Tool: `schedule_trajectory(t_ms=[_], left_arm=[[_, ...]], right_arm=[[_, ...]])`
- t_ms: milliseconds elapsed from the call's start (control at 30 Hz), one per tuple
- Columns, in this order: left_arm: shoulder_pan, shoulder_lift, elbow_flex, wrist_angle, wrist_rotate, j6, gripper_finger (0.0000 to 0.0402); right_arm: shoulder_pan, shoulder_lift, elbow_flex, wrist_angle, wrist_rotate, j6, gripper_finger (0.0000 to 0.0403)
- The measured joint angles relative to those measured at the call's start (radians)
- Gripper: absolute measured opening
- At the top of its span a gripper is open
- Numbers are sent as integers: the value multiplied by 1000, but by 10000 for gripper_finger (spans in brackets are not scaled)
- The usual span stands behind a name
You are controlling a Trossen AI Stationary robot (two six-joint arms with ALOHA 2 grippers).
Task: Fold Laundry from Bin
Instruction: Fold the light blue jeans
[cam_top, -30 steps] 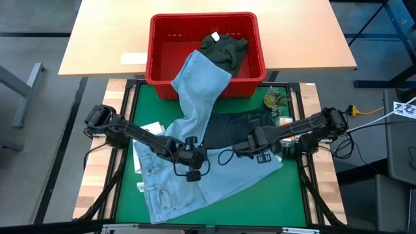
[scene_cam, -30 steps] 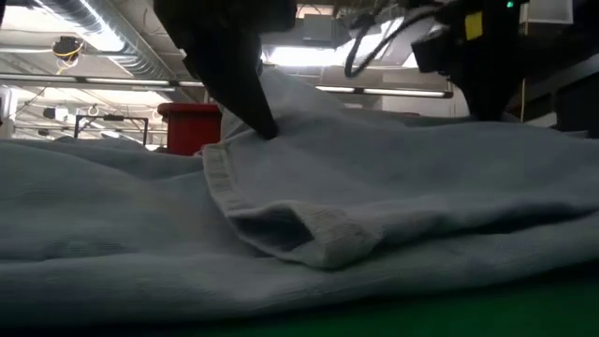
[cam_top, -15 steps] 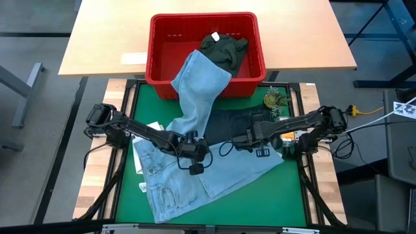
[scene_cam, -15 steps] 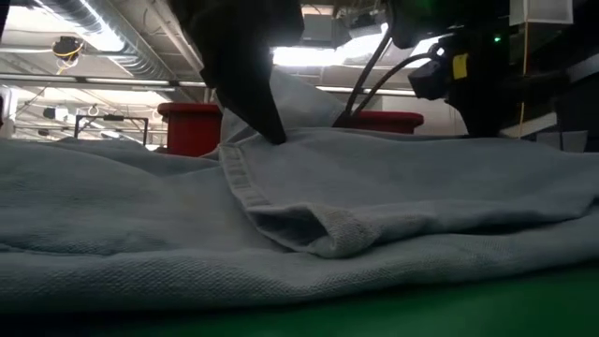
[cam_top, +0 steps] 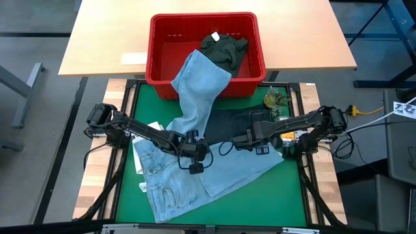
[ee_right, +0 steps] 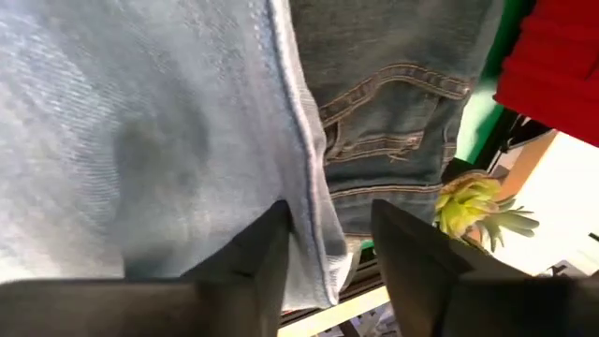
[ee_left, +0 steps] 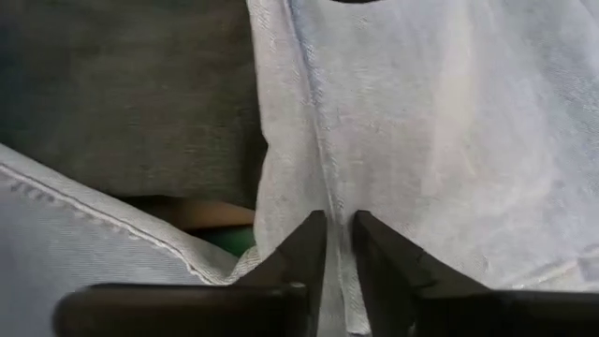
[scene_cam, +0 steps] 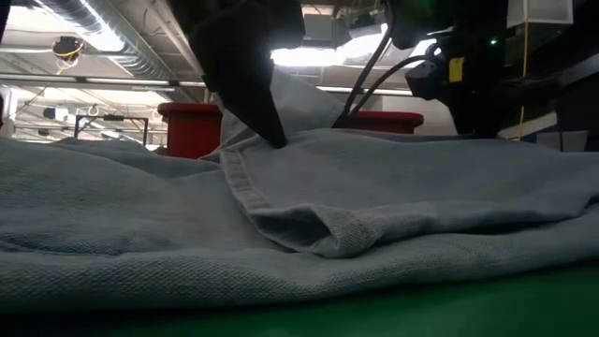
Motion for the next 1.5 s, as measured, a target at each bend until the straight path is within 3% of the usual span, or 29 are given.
schedule_trajectory(t_ms=[133, 300, 867, 1000, 1100, 1267, 1500], left_arm=[[0, 0, -1, 0, -53, -6, 98], [0, -6, -1, 5, -48, 1, 129], [71, -101, -1, 64, 72, 62, 131], [91, -101, -1, 109, 73, 88, 131], [105, -101, -1, 174, 105, 125, 131], [124, -101, -1, 341, 133, 163, 131], [147, -101, -1, 434, 174, 208, 131]], right_arm=[[0, 0, 0, 0, 1, 27, 186], [0, 0, 0, -2, -7, 27, 201], [1, -107, 168, -71, -19, 86, 202], [0, -160, 170, -89, 17, 166, 202], [2, -200, 170, -117, -17, 277, 202], [85, -245, 170, -125, -99, 440, 202], [307, -251, 162, -119, -98, 619, 202]])
